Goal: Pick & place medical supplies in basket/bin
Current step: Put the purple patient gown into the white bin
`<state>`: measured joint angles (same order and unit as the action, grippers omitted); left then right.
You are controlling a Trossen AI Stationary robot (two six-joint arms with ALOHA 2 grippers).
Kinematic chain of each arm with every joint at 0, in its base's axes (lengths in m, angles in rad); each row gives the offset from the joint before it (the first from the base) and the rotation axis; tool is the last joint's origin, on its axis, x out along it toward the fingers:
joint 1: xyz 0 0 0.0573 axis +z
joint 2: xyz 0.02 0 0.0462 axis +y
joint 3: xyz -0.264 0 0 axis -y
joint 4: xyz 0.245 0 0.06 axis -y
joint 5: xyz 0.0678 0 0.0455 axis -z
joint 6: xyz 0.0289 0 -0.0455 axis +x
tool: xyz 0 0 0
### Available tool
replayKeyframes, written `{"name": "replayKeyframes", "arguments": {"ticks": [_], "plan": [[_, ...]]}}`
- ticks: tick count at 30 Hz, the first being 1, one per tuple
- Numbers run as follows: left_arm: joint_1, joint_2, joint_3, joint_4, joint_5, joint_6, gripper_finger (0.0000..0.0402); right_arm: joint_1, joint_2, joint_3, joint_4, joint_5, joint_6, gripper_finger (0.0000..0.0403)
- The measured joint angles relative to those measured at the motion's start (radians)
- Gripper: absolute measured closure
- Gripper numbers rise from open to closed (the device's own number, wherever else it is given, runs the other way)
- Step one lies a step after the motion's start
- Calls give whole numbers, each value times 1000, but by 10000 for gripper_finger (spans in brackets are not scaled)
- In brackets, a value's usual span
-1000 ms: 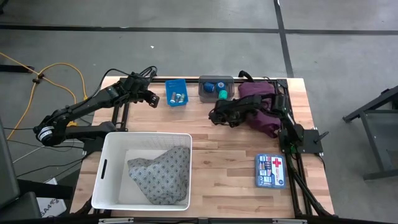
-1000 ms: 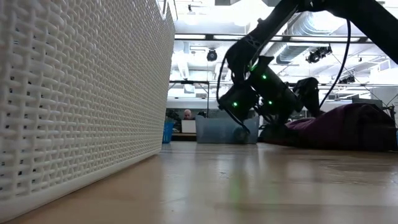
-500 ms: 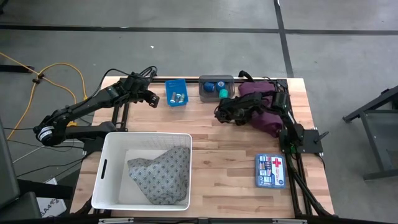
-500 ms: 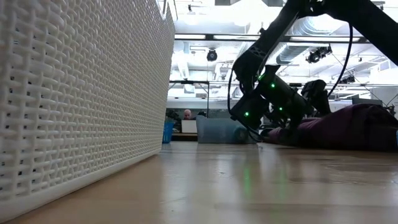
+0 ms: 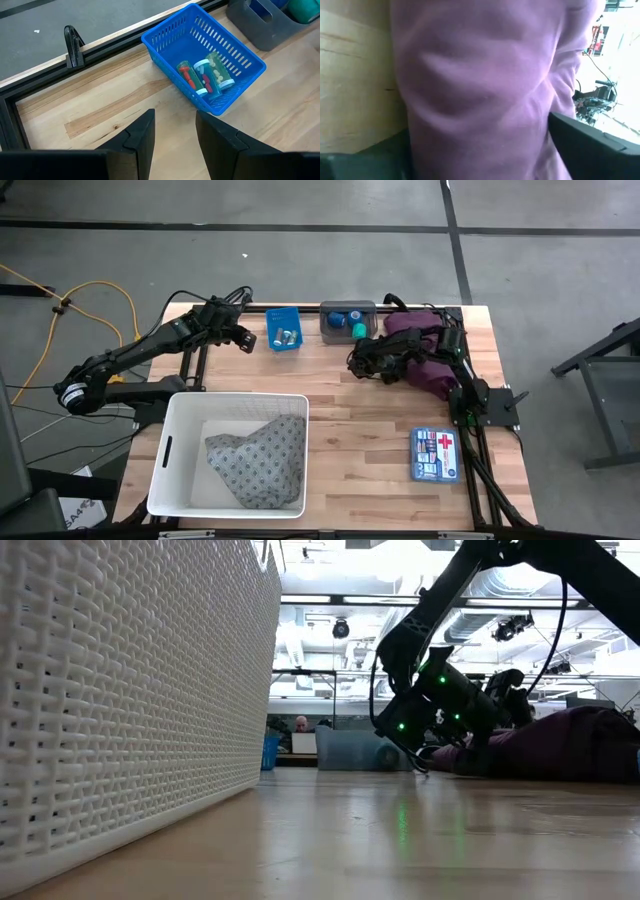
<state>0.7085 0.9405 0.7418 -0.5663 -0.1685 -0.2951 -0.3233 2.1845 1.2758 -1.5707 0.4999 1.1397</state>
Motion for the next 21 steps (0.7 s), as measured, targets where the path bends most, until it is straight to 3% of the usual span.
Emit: {"name": "replayKeyframes", "arguments": {"ticks": [10,21], "plan": [[0,0,0,0,0,0,265,0,-26,0,0,6,14,170],[0,0,0,0,0,0,265,0,-189,1,-1,115,14,202]]}}
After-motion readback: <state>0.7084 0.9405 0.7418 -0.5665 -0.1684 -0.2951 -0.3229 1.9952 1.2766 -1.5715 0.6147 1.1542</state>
